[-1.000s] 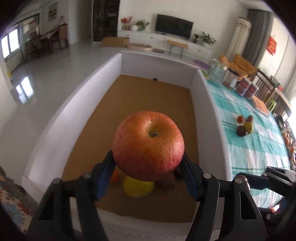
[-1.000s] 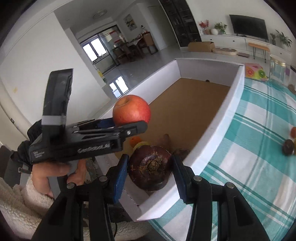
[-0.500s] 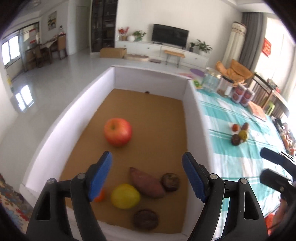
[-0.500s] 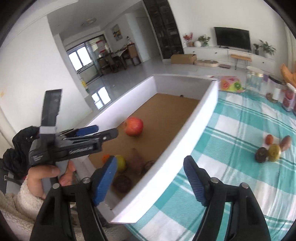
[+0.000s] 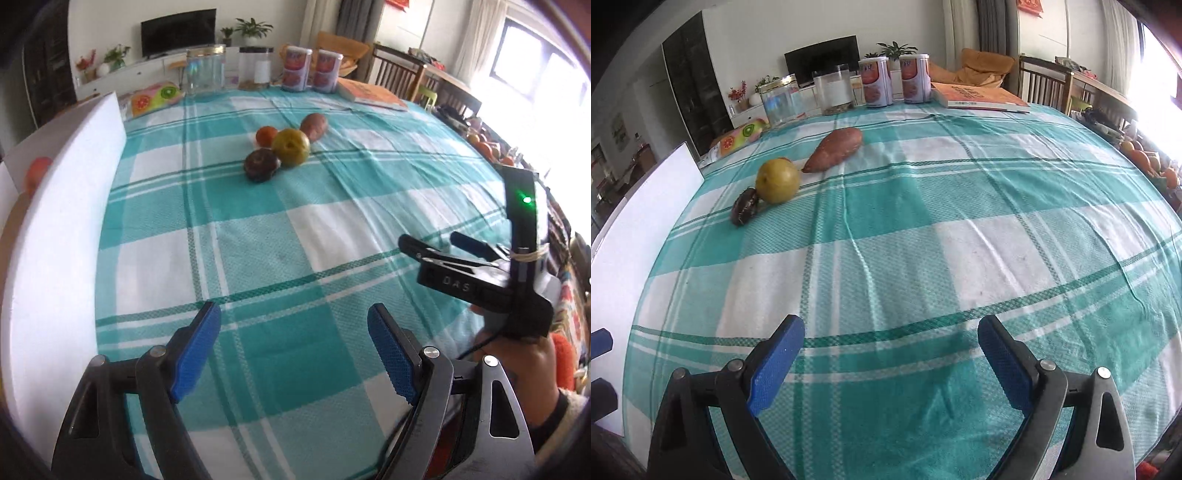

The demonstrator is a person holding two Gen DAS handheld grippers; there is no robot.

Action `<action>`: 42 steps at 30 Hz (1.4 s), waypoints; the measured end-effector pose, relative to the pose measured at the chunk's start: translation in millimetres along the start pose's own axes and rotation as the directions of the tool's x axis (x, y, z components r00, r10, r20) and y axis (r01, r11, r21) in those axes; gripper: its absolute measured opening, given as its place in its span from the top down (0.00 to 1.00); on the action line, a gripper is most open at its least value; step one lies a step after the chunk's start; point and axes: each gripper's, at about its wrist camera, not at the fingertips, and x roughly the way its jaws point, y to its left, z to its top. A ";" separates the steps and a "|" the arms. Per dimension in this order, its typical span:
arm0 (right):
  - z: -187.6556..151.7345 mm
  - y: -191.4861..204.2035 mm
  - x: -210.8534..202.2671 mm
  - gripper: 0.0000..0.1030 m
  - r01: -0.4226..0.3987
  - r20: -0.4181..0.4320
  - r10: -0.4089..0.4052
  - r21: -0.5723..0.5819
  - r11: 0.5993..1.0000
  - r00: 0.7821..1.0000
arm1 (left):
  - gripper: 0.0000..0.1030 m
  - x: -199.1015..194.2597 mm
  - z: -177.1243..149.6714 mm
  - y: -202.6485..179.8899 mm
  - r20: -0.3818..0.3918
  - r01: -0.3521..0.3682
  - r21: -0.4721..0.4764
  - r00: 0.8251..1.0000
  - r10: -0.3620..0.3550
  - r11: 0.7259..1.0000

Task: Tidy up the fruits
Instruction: 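Bring both tools back over the table toward the remaining fruits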

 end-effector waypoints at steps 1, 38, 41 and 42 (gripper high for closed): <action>1.3 -3.4 0.8 0.08 -0.005 0.011 0.004 0.010 1.000 1.000 | 0.19 10.5 1.5 -0.4 0.005 -0.030 0.003 1.000 0.030 1.000; -4.5 -6.5 9.5 0.01 0.054 -0.039 -0.053 0.011 0.998 0.998 | 0.10 70.6 16.4 16.4 0.041 -0.172 -0.051 0.984 0.174 0.984; -4.5 -6.4 9.4 0.01 0.054 -0.038 -0.053 0.012 0.998 0.998 | 0.10 70.6 16.3 16.3 0.041 -0.172 -0.051 0.984 0.174 0.984; -4.1 -6.3 9.4 0.01 0.053 -0.039 -0.052 0.012 0.999 0.998 | 0.10 70.6 16.3 16.3 0.041 -0.172 -0.051 0.984 0.174 0.984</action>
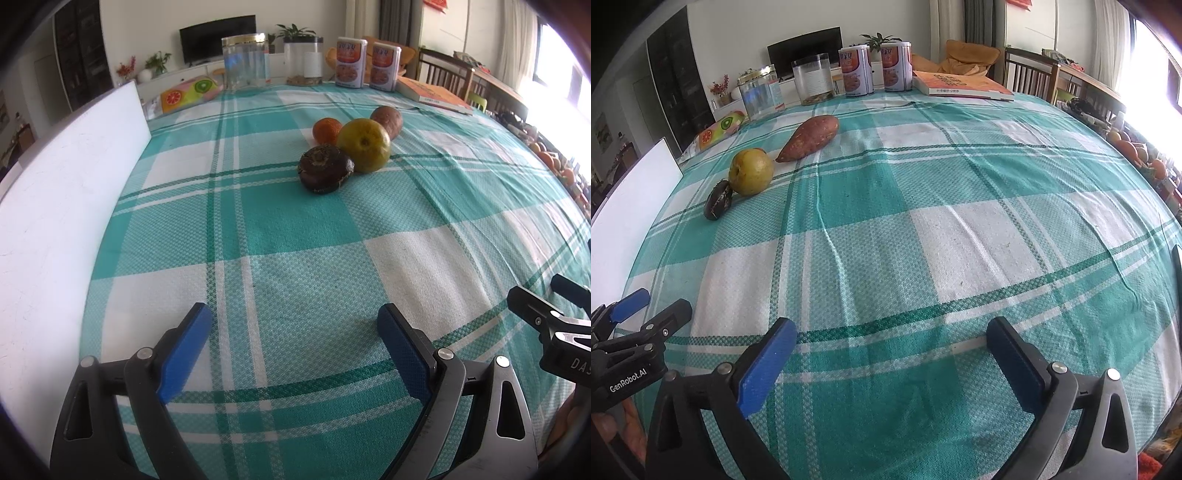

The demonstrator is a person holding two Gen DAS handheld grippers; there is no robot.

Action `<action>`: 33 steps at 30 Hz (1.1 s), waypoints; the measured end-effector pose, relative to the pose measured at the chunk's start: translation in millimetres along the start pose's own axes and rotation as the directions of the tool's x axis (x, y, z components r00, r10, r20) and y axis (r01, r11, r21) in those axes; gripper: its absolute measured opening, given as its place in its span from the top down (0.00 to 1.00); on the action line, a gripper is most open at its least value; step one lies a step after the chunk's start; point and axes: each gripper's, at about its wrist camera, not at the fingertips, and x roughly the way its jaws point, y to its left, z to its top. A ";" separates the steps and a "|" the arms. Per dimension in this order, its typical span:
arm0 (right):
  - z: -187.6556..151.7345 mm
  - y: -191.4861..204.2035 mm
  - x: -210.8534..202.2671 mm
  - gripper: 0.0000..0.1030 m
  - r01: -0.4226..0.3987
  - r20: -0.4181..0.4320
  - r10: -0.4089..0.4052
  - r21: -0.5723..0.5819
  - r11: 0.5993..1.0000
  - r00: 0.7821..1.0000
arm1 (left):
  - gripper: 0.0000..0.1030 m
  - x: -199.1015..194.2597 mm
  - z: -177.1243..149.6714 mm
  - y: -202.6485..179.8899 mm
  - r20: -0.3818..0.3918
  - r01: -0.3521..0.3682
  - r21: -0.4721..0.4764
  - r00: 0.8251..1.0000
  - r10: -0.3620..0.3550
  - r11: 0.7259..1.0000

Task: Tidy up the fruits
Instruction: 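Bring both tools back over the table toward the remaining fruits, then grasp the second dark mangosteen with the left gripper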

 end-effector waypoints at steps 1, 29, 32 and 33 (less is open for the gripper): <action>-0.1 0.3 0.0 0.00 -0.001 0.000 0.001 0.000 1.000 1.000 | 0.10 0.0 0.0 0.0 0.000 0.000 0.000 1.000 0.000 1.000; -0.1 -1.6 -2.3 0.00 -0.023 0.009 0.023 0.013 1.000 1.000 | 0.61 33.9 75.9 -1.4 -0.015 0.117 -0.042 0.993 -0.117 0.992; -0.2 -1.5 -2.4 0.00 -0.023 0.009 0.023 0.013 1.000 1.000 | 0.62 11.5 55.9 -2.6 -0.058 0.244 -0.073 0.967 -0.249 0.967; -0.2 -1.4 -2.4 0.00 -0.023 0.009 0.023 0.013 1.000 1.000 | 0.62 5.3 48.0 -4.9 -0.081 0.295 -0.080 0.950 -0.302 0.952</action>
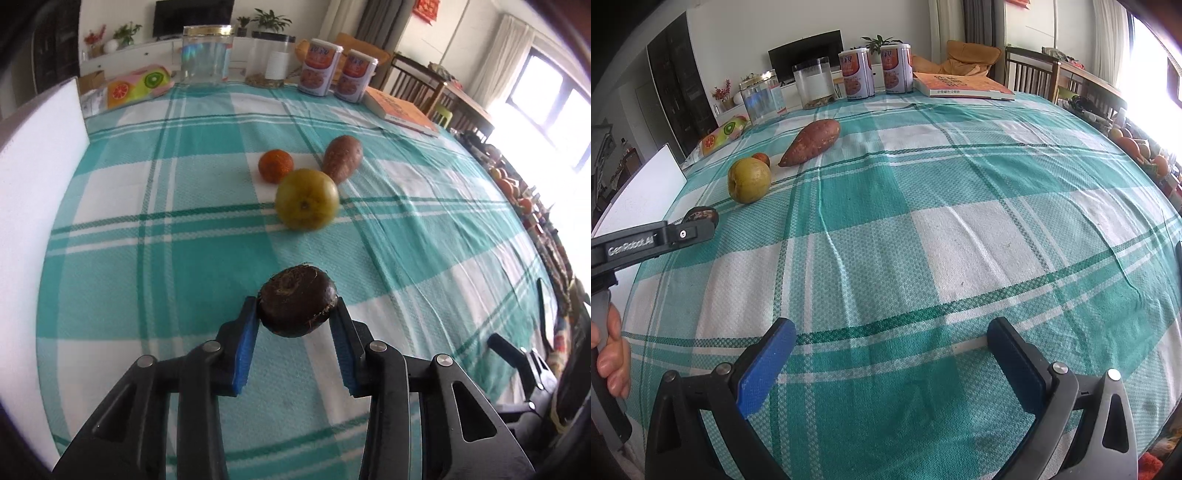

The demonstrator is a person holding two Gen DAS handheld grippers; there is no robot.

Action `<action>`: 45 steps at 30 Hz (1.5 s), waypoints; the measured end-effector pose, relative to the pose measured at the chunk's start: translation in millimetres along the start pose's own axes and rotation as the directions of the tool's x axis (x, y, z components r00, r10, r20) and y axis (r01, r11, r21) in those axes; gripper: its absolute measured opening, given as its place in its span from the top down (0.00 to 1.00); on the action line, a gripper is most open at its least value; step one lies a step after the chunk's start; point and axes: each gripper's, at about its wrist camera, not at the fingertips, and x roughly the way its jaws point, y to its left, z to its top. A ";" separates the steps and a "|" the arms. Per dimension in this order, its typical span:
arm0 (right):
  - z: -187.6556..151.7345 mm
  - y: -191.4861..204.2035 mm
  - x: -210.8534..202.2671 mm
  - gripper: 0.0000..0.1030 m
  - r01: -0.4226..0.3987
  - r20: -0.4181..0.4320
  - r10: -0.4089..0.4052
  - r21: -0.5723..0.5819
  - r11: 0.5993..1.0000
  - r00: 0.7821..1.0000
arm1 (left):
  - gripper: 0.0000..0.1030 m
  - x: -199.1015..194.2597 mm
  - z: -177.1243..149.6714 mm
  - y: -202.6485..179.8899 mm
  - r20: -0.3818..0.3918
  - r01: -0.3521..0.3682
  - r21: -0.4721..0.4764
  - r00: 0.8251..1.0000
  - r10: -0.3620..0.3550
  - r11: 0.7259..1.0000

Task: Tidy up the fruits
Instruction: 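Grasp the second dark mangosteen with the left gripper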

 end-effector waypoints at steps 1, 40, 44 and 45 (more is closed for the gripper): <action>0.0 -0.2 0.0 0.00 0.000 0.000 0.000 0.000 1.000 1.000 | 0.62 -2.8 -8.6 -1.7 -0.029 0.049 -0.010 0.998 -0.049 0.999; 14.7 -2.7 2.3 0.00 -0.100 -0.018 0.100 -0.005 0.995 0.995 | 0.10 2.2 -31.7 20.3 0.105 -0.288 0.099 0.955 0.278 0.953; 77.1 11.1 9.3 0.01 -0.215 -0.026 0.215 -0.008 0.977 0.976 | 0.09 2.6 -31.0 21.0 0.105 -0.290 0.099 0.954 0.280 0.952; 96.5 19.3 11.2 0.01 -0.250 -0.022 0.249 -0.015 0.968 0.968 | 0.09 2.7 -31.3 20.7 0.105 -0.290 0.099 0.954 0.280 0.952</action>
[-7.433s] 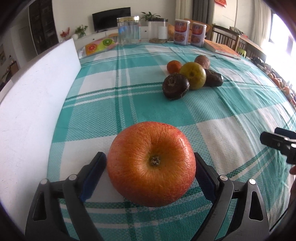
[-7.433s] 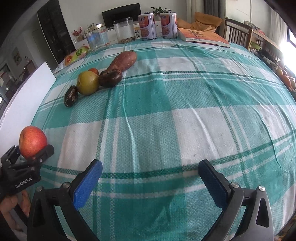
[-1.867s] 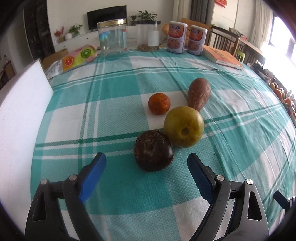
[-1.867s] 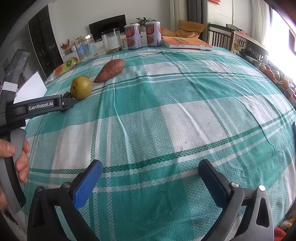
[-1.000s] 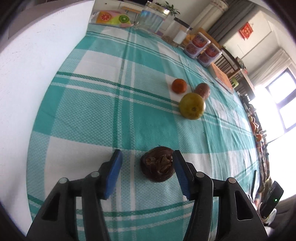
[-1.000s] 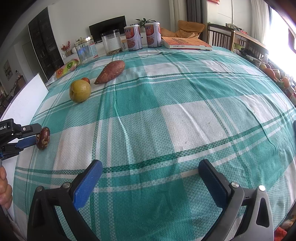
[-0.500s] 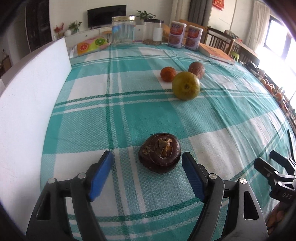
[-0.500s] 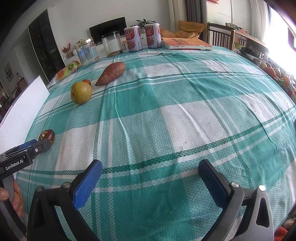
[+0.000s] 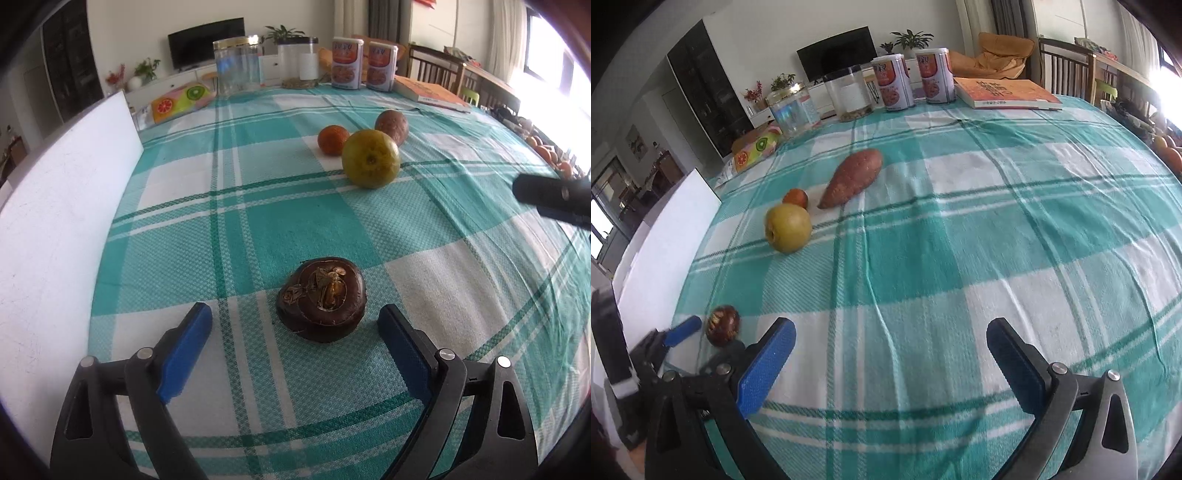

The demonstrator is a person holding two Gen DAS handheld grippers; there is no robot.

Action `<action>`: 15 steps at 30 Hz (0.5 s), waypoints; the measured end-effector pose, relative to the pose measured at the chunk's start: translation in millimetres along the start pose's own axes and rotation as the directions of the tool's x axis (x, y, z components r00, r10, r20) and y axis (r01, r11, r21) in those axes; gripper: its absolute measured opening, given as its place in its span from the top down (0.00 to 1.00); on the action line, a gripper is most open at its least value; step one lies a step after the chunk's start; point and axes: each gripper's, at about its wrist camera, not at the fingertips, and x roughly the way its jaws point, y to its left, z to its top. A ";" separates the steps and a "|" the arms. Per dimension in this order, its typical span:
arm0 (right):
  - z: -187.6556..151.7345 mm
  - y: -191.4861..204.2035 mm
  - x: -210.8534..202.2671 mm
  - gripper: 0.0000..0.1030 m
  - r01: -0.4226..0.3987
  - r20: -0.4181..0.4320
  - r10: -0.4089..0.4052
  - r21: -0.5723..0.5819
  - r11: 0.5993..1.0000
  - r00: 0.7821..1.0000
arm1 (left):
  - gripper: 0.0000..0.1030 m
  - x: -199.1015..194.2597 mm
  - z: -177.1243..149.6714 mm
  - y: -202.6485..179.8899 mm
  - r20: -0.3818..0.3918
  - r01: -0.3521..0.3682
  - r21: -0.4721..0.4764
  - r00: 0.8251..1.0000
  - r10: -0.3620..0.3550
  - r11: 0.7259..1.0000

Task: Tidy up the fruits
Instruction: 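Grasp the second dark mangosteen with the left gripper, then grasp the tangerine with the right gripper while the left gripper holds the mangosteen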

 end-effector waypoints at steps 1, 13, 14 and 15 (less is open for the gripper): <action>19.6 9.0 5.8 0.02 -0.030 -0.004 0.030 -0.016 0.999 1.000 | 0.09 0.0 0.1 0.0 0.000 0.000 0.000 1.000 0.000 1.000; 101.5 114.9 142.3 0.31 -0.025 -0.255 -0.062 -0.324 0.946 0.965 | 0.09 0.5 0.6 0.7 0.000 -0.001 0.000 1.000 0.001 1.000; 99.5 117.5 149.2 0.37 -0.022 -0.267 -0.071 -0.332 0.943 0.961 | 0.09 0.5 0.4 0.2 0.000 0.000 0.000 1.000 0.000 1.000; 96.6 119.2 156.0 0.44 -0.029 -0.290 -0.075 -0.338 0.941 0.954 | 0.09 0.5 0.4 0.2 0.000 0.000 0.000 1.000 0.000 1.000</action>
